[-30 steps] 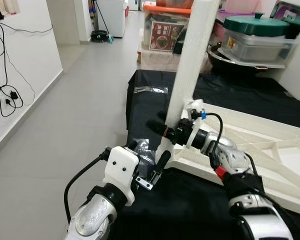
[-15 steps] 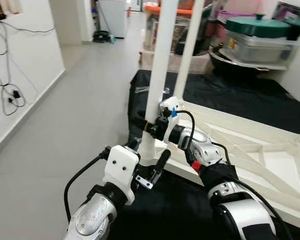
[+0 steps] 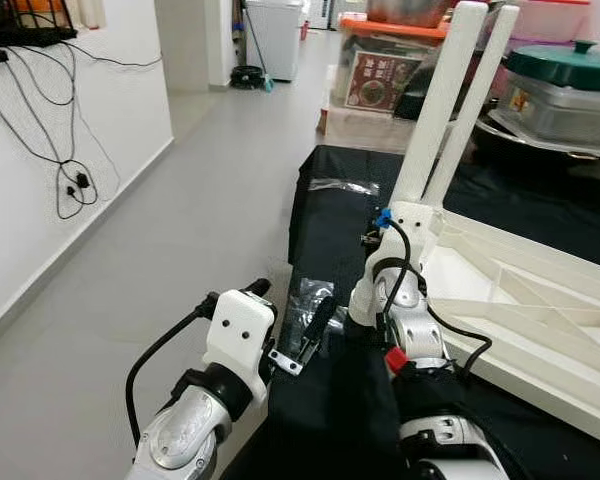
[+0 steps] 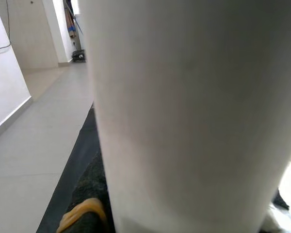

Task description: Building children table

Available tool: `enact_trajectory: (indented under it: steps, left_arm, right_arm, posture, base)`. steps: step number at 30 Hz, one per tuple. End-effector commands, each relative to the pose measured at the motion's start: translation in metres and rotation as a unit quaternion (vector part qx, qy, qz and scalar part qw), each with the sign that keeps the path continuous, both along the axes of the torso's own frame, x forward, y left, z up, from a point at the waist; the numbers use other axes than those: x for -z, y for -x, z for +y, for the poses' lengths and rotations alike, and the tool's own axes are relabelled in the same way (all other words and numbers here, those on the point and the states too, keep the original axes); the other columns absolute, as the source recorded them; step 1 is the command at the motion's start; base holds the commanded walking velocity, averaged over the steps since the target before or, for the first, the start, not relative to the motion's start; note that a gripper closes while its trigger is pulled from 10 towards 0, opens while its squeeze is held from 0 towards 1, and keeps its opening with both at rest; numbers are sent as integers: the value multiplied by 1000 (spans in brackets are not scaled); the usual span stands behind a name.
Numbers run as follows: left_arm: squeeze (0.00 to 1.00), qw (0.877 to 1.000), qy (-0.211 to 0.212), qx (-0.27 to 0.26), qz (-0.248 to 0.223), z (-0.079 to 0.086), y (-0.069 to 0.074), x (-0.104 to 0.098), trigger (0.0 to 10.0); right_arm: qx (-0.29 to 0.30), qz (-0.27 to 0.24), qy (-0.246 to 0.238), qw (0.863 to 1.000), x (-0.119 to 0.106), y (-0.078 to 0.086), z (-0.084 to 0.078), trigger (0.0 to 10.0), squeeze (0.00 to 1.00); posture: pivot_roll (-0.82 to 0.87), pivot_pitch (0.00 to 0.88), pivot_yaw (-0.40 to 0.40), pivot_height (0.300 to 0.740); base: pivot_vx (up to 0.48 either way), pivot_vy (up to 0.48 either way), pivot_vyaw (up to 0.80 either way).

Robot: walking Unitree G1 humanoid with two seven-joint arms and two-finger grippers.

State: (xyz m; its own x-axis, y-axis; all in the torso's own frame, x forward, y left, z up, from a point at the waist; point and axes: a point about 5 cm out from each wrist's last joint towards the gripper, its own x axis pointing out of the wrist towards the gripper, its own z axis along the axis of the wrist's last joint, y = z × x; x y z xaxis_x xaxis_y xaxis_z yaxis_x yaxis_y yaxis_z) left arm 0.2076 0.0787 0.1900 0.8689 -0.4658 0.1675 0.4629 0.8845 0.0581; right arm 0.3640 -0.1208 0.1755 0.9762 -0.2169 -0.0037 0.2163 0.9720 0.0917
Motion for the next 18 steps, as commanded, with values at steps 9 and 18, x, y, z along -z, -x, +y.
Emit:
enact_trajectory:
  steps: [9, 18]
  left_arm:
    - [0, 1000, -2, -1, 7, -2, 0, 4, 10000]
    - [0, 1000, -2, -2, 6, -2, 0, 5, 10000]
  right_arm:
    - [-192, -104, -8, 976, -15, -1, 20, 10000, 0]
    - [-423, -70, -95, 898, -12, -1, 15, 10000, 0]
  posture:
    - [116, 0, -101, 740]
    - [114, 0, -98, 740]
  base:
    - [0, 0, 0]
    - [0, 0, 0]
